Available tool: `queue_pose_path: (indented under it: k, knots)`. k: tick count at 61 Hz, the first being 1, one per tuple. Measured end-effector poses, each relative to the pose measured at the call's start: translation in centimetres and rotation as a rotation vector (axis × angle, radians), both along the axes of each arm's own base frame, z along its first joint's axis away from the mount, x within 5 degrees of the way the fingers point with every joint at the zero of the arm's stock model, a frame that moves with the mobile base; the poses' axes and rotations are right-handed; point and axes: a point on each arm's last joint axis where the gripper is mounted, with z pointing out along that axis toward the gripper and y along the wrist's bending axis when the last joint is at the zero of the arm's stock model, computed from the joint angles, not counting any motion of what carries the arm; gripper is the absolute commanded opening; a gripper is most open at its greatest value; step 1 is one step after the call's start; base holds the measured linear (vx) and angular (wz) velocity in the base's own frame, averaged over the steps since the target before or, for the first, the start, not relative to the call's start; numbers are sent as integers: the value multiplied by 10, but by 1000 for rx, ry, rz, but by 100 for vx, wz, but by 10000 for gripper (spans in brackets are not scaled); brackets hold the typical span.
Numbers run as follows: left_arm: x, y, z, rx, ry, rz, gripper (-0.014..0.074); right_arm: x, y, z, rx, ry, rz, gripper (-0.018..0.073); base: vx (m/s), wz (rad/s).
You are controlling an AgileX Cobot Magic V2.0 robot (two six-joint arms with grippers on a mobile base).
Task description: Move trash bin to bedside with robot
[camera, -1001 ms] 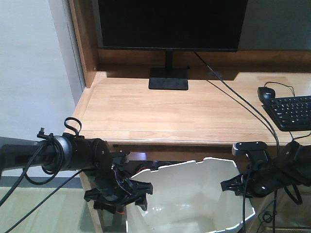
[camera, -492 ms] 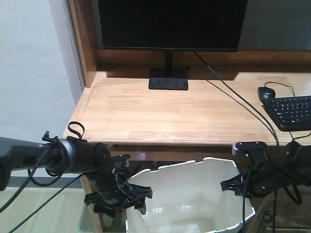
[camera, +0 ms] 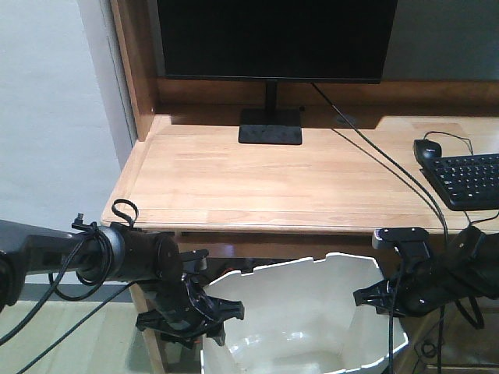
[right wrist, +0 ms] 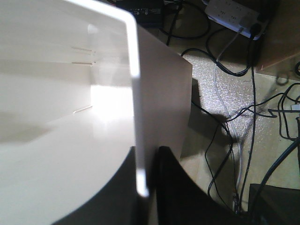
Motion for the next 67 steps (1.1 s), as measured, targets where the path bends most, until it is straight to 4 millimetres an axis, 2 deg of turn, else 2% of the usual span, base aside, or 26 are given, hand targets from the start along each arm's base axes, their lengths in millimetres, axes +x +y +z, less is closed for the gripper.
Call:
queue_pose_path:
  k: [17,26,48,67]
  knots:
    - [-1,0,-7,8,13,1,134,0,0,0,6,0,-9,-5,0,0]
    - [-1,-1,-7,3,10,5,-8,0,1,0,10,4,-10,-5,0,0]
    - [1,-2,-6,0,2,38,-8,0,1,0,16,6,-17,-5,0,0]
    - [0,1,17,20,-26,6,-8,-3,4,7,53,25,-18,-5,0,0]
